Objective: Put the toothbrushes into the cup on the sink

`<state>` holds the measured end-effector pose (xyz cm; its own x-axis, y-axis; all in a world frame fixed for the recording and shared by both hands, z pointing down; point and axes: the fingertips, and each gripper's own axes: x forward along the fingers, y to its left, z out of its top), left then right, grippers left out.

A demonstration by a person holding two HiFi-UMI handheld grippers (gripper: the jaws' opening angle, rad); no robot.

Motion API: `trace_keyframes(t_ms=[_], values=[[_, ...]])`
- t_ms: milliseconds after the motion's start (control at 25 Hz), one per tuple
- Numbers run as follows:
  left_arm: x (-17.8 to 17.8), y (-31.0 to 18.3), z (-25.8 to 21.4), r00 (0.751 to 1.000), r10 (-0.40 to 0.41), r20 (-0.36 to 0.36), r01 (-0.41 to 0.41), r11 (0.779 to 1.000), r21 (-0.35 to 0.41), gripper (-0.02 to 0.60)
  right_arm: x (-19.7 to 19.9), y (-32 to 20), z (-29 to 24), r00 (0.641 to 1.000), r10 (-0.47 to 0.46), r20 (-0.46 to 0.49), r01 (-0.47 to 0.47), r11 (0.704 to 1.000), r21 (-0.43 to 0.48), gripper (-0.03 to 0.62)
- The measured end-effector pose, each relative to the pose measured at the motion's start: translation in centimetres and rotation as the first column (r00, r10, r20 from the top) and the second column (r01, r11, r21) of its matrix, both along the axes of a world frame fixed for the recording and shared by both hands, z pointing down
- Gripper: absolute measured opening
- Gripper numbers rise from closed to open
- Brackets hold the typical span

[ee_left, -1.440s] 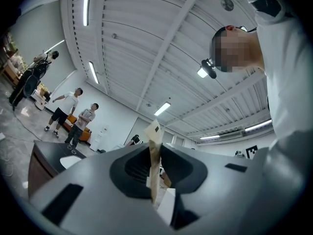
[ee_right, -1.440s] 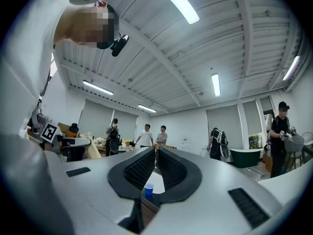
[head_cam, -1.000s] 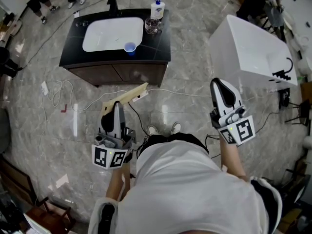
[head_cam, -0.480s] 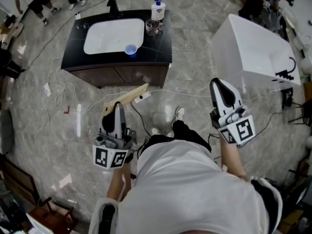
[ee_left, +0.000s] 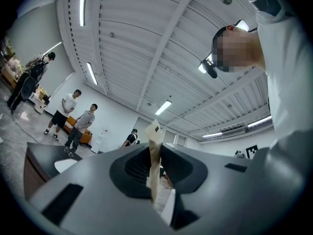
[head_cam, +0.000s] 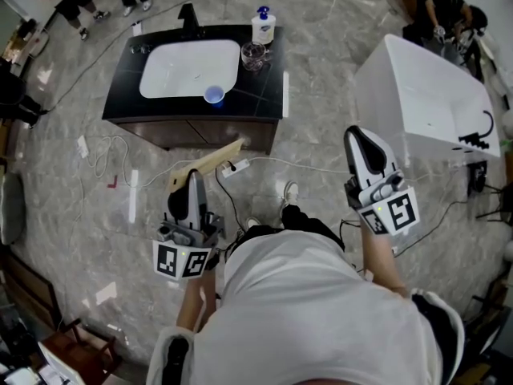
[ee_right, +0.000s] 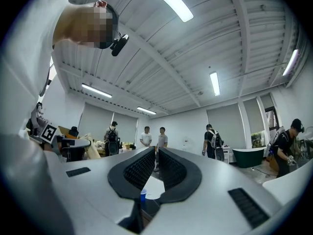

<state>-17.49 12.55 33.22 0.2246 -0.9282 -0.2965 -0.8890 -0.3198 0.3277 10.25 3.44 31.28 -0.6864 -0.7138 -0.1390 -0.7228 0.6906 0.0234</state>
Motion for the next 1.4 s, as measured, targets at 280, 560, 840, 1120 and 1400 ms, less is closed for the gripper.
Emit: trace_keyframes(t_ms=[280, 560, 840, 1120, 1400], values=[[0.6, -3.0, 0.2, 0.999, -0.034, 0.001, 0.034, 0.999, -0.025, 0.054, 0.5, -3.8, 0.9, 0.999, -0.032, 0.009, 0.032, 0.999, -0.030, 0.048], [1.6, -6.2, -0.3, 0.997, -0.075, 0.002, 0.075, 0.997, -0.026, 0.054, 0.9, -7.8, 0.9, 0.997, -0.078, 0.018, 0.078, 0.996, -0.032, 0.048], [2.8, -9.1, -1.2, 0.992, -0.126, 0.011, 0.126, 0.992, -0.014, 0.054, 1.5, -11.9, 0.4, 0.991, -0.129, 0.025, 0.129, 0.991, -0.018, 0.048], [4.1, -11.4, -1.7, 0.982, -0.190, 0.024, 0.190, 0.982, -0.016, 0.054, 2.1, -15.6, 0.3, 0.980, -0.197, 0.038, 0.198, 0.980, -0.015, 0.048], [5.5, -13.3, -2.0, 0.969, -0.245, 0.037, 0.246, 0.969, -0.013, 0.054, 3.6, -18.9, 1.1, 0.970, -0.235, 0.064, 0.237, 0.971, -0.021, 0.048]])
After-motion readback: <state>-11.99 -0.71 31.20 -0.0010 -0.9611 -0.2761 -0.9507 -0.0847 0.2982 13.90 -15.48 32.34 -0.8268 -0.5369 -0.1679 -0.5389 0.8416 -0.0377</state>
